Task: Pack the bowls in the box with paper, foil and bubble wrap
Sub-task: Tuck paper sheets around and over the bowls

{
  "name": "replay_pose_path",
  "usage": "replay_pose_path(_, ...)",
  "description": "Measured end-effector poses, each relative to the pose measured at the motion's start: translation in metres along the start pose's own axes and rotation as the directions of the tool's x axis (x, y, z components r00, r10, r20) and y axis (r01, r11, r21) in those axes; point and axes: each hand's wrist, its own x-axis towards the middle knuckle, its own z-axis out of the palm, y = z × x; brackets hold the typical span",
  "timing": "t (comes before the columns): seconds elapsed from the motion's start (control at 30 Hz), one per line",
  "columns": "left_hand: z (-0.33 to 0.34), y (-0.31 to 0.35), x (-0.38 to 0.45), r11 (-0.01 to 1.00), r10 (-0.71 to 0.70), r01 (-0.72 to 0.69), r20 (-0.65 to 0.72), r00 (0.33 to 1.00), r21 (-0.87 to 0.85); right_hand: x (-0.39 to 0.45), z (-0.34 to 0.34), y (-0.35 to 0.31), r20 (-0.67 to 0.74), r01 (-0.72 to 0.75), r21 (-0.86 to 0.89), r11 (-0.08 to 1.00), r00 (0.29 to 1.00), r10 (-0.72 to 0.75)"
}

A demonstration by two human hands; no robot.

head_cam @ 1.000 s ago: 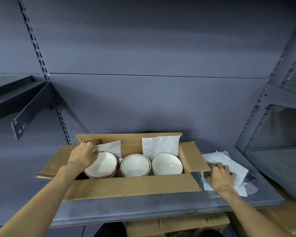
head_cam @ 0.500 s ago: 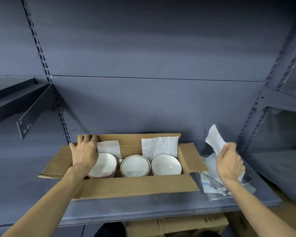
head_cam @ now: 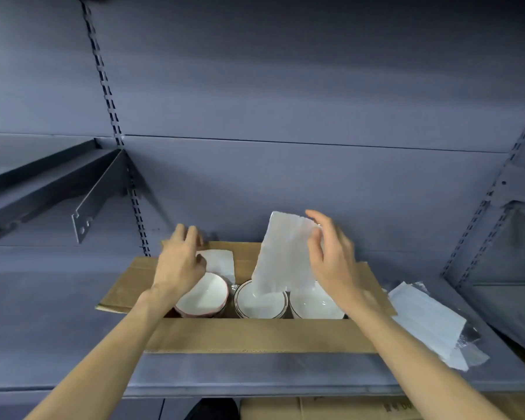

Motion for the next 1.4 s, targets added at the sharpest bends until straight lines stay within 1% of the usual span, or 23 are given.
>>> replay_pose_path(0.07,-0.006,0.010,-0.002,0.969,0.122,-0.097,0.098,0.988,-0.228,0.001,0.018,-0.008,0.041,0.060,-0.025,0.998,0.997,-0.058)
replay_pose_path(0.1,-0.009,0.015,-0.003,0.938,0.135,-0.085,0.126,0.983,-0.336,0.001,0.025,-0.010,0.059,0.091,-0.042,0.995,0.994,-0.089)
replay_pose_path(0.13,-0.011,0.019,-0.005,0.888,0.115,-0.031,0.157,0.981,-0.459,0.001,0.033,-0.012,0.073,0.122,-0.069,0.990,0.990,-0.117)
replay_pose_path(0.17,-0.013,0.022,-0.007,0.806,0.099,0.037,0.196,0.975,-0.591,0.001,0.038,-0.013,0.084,0.149,-0.106,0.983,0.986,-0.141)
replay_pose_path(0.23,-0.016,0.024,-0.009,0.680,0.127,0.116,0.271,0.954,-0.724,0.000,0.047,-0.013,0.101,0.184,-0.174,0.967,0.980,-0.168)
replay_pose_path(0.3,-0.015,0.025,-0.010,0.662,0.185,0.125,0.323,0.928,-0.739,0.000,0.054,-0.011,0.101,0.168,-0.199,0.966,0.983,-0.150)
replay_pose_path(0.37,-0.009,0.025,-0.010,0.746,0.148,0.108,0.322,0.935,-0.657,0.001,0.059,-0.009,0.102,0.134,-0.175,0.975,0.988,-0.117)
replay_pose_path(0.43,0.003,0.024,-0.009,0.840,0.106,0.056,0.264,0.959,-0.539,0.001,0.063,-0.008,0.128,0.106,-0.082,0.991,0.987,-0.095)
replay_pose_path(0.5,0.014,0.022,-0.008,0.868,0.059,0.059,0.220,0.974,-0.493,-0.001,0.063,-0.007,0.188,0.081,0.000,0.997,0.979,-0.080)
replay_pose_path(0.53,0.017,0.021,-0.007,0.874,0.027,0.073,0.199,0.980,-0.481,-0.003,0.063,-0.005,0.196,0.097,-0.015,0.995,0.976,-0.092)
replay_pose_path(0.6,0.021,0.018,-0.006,0.880,-0.025,0.097,0.158,0.987,-0.465,-0.008,0.061,0.001,0.210,0.109,-0.128,0.986,0.974,-0.080)
replay_pose_path(0.7,0.032,0.015,-0.003,0.899,-0.068,0.130,0.160,0.985,-0.418,-0.014,0.059,0.012,0.227,-0.011,-0.268,0.963,0.971,0.074)
replay_pose_path(0.77,0.038,0.012,0.000,0.892,-0.104,0.185,0.211,0.972,-0.412,-0.018,0.062,0.021,0.272,-0.172,-0.328,0.929,0.925,0.267)
replay_pose_path(0.83,0.042,0.012,0.002,0.891,-0.138,0.222,0.229,0.964,-0.396,-0.019,0.066,0.029,0.363,-0.336,-0.353,0.873,0.811,0.459)
replay_pose_path(0.9,0.046,0.016,0.002,0.887,-0.169,0.254,0.240,0.956,-0.387,-0.021,0.070,0.036,0.459,-0.397,-0.372,0.839,0.707,0.538)
replay_pose_path(0.97,0.051,0.021,0.000,0.879,-0.186,0.278,0.258,0.948,-0.388,-0.024,0.076,0.041,0.509,-0.425,-0.318,0.847,0.678,0.531)
replay_pose_path(1.03,0.057,0.022,0.001,0.876,-0.178,0.280,0.277,0.944,-0.392,-0.026,0.081,0.043,0.478,-0.471,-0.237,0.850,0.705,0.524)
replay_pose_path(1.07,0.058,0.021,0.001,0.877,-0.172,0.281,0.290,0.941,-0.389,-0.026,0.084,0.046,0.434,-0.474,-0.210,0.855,0.738,0.516)
replay_pose_path(1.13,0.060,0.018,0.001,0.901,-0.142,0.249,0.300,0.943,-0.355,-0.027,0.084,0.050,0.374,-0.395,-0.216,0.893,0.812,0.449)
replay_pose_path(1.2,0.062,0.015,0.002,0.940,-0.099,0.181,0.273,0.957,-0.290,-0.029,0.086,0.049,0.397,-0.260,-0.254,0.932,0.850,0.346)
replay_pose_path(1.27,0.065,0.015,0.002,0.955,-0.121,0.185,0.263,0.957,-0.233,-0.032,0.089,0.049,0.447,-0.203,-0.325,0.924,0.828,0.339)
replay_pose_path(1.37,0.069,0.016,0.006,0.980,-0.147,0.181,0.303,0.942,-0.085,-0.029,0.095,0.049,0.472,-0.238,-0.494,0.837,0.735,0.487)
replay_pose_path(1.4,0.069,0.016,0.006,0.985,-0.141,0.165,0.298,0.944,-0.058,-0.028,0.097,0.050,0.464,-0.224,-0.548,0.806,0.720,0.516)
